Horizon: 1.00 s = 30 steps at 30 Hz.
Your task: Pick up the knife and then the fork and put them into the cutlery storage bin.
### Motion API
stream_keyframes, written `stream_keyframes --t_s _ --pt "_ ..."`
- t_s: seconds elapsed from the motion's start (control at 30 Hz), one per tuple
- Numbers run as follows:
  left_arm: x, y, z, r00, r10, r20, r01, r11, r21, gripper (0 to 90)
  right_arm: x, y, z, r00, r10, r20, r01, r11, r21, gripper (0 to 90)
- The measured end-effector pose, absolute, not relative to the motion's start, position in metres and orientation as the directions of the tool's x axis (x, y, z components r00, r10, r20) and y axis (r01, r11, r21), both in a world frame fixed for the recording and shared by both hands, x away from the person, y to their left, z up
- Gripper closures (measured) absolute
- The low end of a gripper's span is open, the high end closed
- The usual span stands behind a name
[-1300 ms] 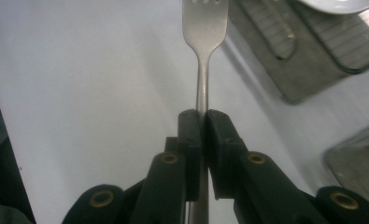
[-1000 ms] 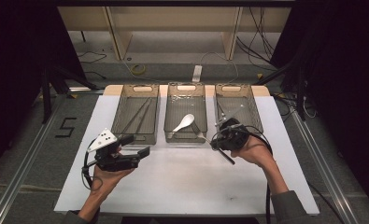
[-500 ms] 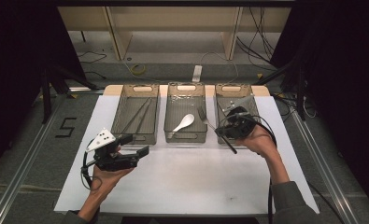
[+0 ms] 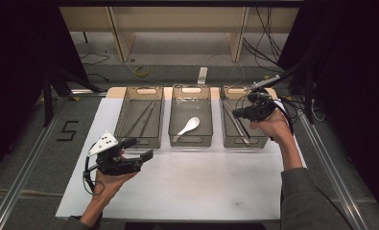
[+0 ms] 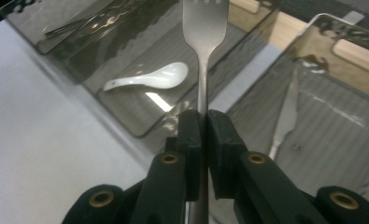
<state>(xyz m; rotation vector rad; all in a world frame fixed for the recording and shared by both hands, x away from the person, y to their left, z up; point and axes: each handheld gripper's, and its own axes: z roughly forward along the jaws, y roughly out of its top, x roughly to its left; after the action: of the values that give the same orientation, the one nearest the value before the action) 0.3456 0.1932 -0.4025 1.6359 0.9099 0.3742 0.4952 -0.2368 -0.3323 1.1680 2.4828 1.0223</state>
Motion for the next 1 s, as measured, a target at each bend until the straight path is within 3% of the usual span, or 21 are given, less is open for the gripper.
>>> stream_keyframes --t_s 1.0 --pt "0.346 0.193 -0.402 0.659 0.719 -0.222 0.339 -0.020 0.940 15.6 0.545 -0.262 -0.346 -0.507 0.854 0.116 0.709 0.337 0.619 85.0"
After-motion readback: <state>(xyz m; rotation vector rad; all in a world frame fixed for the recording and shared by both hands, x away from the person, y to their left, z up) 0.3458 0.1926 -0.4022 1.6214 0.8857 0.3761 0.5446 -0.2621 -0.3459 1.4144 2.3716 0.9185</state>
